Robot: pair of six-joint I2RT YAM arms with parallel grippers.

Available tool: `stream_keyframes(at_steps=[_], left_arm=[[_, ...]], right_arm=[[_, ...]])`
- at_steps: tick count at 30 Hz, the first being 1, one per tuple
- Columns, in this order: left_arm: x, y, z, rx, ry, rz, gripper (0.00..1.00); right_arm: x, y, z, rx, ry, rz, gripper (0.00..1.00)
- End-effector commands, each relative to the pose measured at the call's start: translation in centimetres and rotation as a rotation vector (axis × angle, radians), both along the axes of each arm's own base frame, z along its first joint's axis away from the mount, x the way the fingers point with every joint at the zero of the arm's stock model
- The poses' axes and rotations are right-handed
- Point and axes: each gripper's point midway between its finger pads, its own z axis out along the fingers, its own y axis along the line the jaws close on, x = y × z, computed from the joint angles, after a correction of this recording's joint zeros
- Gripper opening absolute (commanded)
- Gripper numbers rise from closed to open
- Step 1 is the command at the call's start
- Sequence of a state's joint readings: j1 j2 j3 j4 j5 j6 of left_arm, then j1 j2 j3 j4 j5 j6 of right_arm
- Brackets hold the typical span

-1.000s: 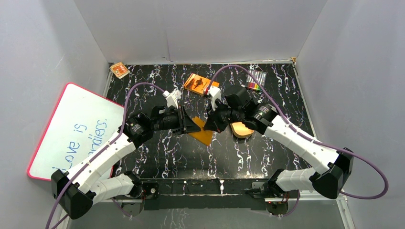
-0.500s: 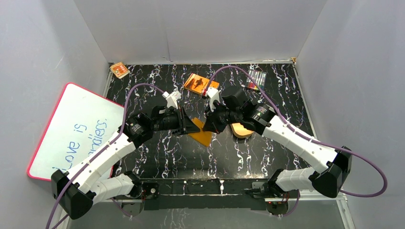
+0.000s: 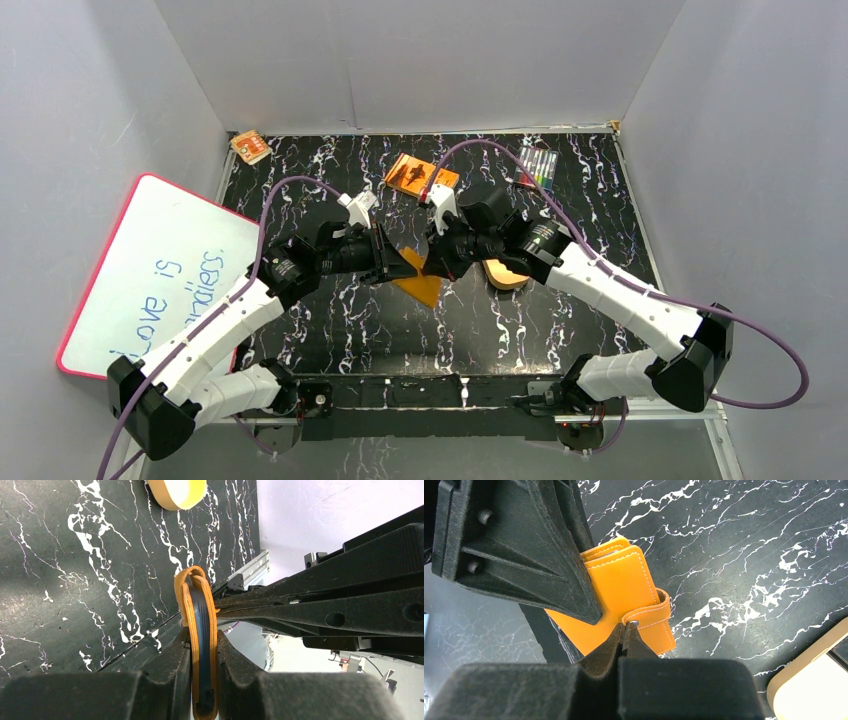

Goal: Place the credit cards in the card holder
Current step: Close the card holder.

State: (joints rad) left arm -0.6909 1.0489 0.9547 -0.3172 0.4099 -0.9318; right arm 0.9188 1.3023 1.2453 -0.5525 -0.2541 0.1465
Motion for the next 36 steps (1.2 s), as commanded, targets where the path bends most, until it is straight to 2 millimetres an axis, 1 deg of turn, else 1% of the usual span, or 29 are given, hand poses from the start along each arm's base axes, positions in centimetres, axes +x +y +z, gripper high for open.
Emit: stream_keyframes(at_steps=[1, 6, 9, 16, 19, 20, 24, 28, 31, 34, 35, 36], left_arm=[[-4.3, -2.6, 16.3, -0.505, -0.342, -0.271, 0.00], [-4.4, -2.6, 16.5, -0.518, -0.344, -0.274, 0.00], [-4.4, -2.5, 16.4, -0.510, -0.347, -0.273, 0.00], [-4.1, -2.0, 15.0, -0.443, -0.357, -0.238, 0.00], [-4.0, -1.9, 14.4, -0.425, -0.355, -0.233, 0.00], [-4.0, -1.9, 14.0, -0.415, -0.354, -0.232, 0.00], [-3.5, -1.5, 13.0, -0.365, -0.363, -0.203, 0.00], [-3.4, -0.6, 11.5, -0.299, -0.389, -0.170, 0.00], [-3.2, 0.4, 9.9, -0.245, -0.400, -0.129, 0.00], [-3.4, 1.1, 8.7, -0.216, -0.396, -0.119, 0.00], [-3.6, 1.2, 8.3, -0.210, -0.395, -0.119, 0.00], [-3.7, 1.4, 8.1, -0.204, -0.395, -0.118, 0.00]], right_arm=[[-3.3, 3.4, -2.7, 0.009, 0.109, 0.123, 0.00], [-4.1, 4.4, -2.9, 0.006, 0.113, 0.147, 0.00], [-4.2, 4.4, -3.0, 0.000, 0.108, 0.146, 0.00], [-4.3, 3.6, -2.4, 0.014, 0.089, 0.128, 0.00], [-4.5, 3.6, -1.8, 0.029, 0.092, 0.131, 0.00], [-4.5, 3.6, -1.5, 0.036, 0.091, 0.131, 0.03], [-4.8, 3.4, 0.2, 0.074, 0.079, 0.129, 0.25], [-5.7, 2.8, 2.1, 0.113, 0.082, 0.144, 0.42], [-6.5, 1.9, 4.4, 0.154, 0.078, 0.155, 0.52], [-7.6, 0.6, 6.8, 0.178, 0.069, 0.176, 0.62], [-8.2, 0.1, 7.6, 0.184, 0.068, 0.191, 0.67], [-8.7, -0.4, 8.6, 0.195, 0.067, 0.208, 0.74]])
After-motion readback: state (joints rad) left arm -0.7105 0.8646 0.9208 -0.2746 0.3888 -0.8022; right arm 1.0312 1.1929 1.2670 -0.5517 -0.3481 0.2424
